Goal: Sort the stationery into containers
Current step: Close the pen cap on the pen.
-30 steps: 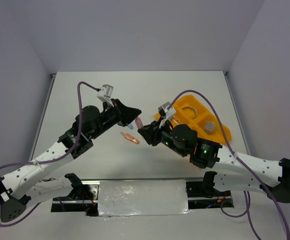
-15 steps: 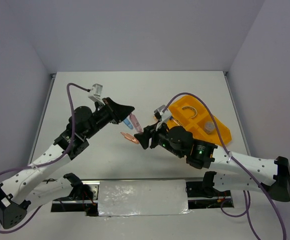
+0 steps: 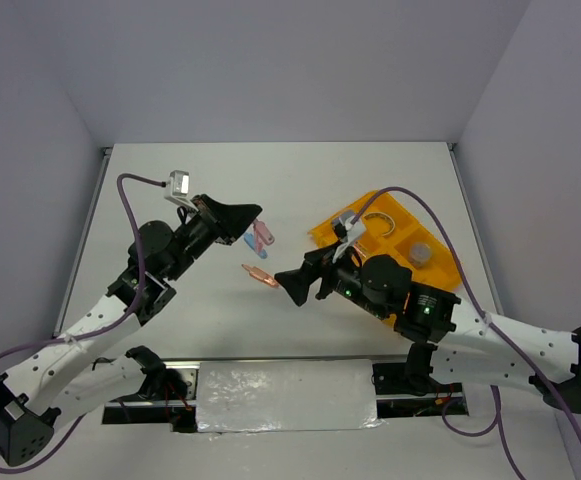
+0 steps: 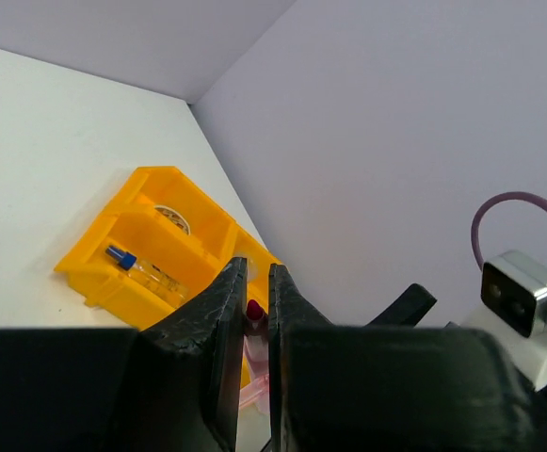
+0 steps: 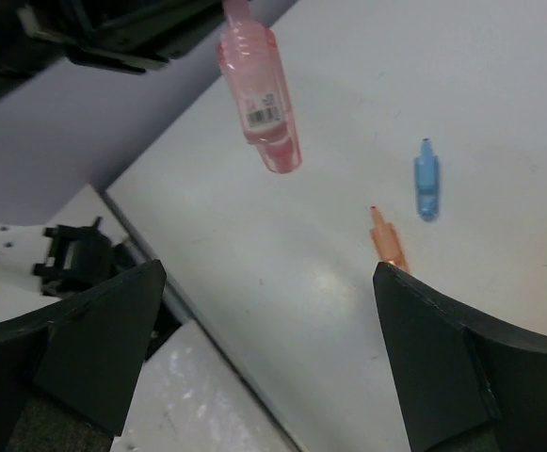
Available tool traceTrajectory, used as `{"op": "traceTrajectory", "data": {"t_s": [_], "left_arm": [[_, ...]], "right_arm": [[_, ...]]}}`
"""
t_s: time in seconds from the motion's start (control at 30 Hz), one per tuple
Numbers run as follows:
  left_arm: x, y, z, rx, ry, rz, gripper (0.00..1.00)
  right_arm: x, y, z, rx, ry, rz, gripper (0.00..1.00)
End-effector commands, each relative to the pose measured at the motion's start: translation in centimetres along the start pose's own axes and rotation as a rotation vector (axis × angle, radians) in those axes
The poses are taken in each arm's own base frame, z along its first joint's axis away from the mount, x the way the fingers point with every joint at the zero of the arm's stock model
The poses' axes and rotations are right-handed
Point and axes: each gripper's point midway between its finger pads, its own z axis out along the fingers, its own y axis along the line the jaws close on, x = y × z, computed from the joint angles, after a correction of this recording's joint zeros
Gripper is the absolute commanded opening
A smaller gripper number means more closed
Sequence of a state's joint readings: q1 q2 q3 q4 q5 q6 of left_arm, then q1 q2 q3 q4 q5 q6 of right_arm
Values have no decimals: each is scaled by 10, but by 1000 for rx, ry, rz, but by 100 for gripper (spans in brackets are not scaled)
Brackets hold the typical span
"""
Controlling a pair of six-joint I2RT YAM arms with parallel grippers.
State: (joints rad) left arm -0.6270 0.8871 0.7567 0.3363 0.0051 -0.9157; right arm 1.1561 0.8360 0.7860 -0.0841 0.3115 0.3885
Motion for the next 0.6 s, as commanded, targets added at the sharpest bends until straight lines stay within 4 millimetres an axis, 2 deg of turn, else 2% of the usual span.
{"op": "traceTrajectory", "data": {"t_s": [0.0,0.07,0.17,0.2,0.23,0.27,0.3,0.33,0.43,0.5,0.53,0.57], "left_arm": [[-19,-30,-7,127,-71,-17,0],[-16,-33,-9,158,-69,-36,0],[-8,-35,-8,182,-37,-50,0],[-8,-39,-8,206,-41,-55,0],[-4,-38,-10,220,-36,-60,0],[-3,-40,-12,237,-38,-69,0],[-4,-43,-15,267,-48,-69,0],[-4,-44,-17,279,-50,-70,0],[-4,-46,-22,293,-60,-67,0],[-3,-45,-25,299,-62,-68,0],[-5,-47,-26,308,-70,-65,0],[-5,-46,-27,306,-75,-61,0]], "right_arm": [[-49,26,-7,-115,-100,153,99],[-55,18,-3,-108,-97,216,97],[-58,21,3,-177,-85,382,89],[-48,11,8,-175,-68,460,87],[-44,15,8,-220,-47,495,84],[-52,17,9,-257,-86,520,83],[-44,16,12,-271,-68,553,83],[-51,21,12,-310,-95,556,81],[-50,34,18,-374,-61,571,78],[-51,40,20,-410,-52,581,74],[-57,45,19,-443,-65,581,69],[-52,48,21,-461,-41,584,67]]}}
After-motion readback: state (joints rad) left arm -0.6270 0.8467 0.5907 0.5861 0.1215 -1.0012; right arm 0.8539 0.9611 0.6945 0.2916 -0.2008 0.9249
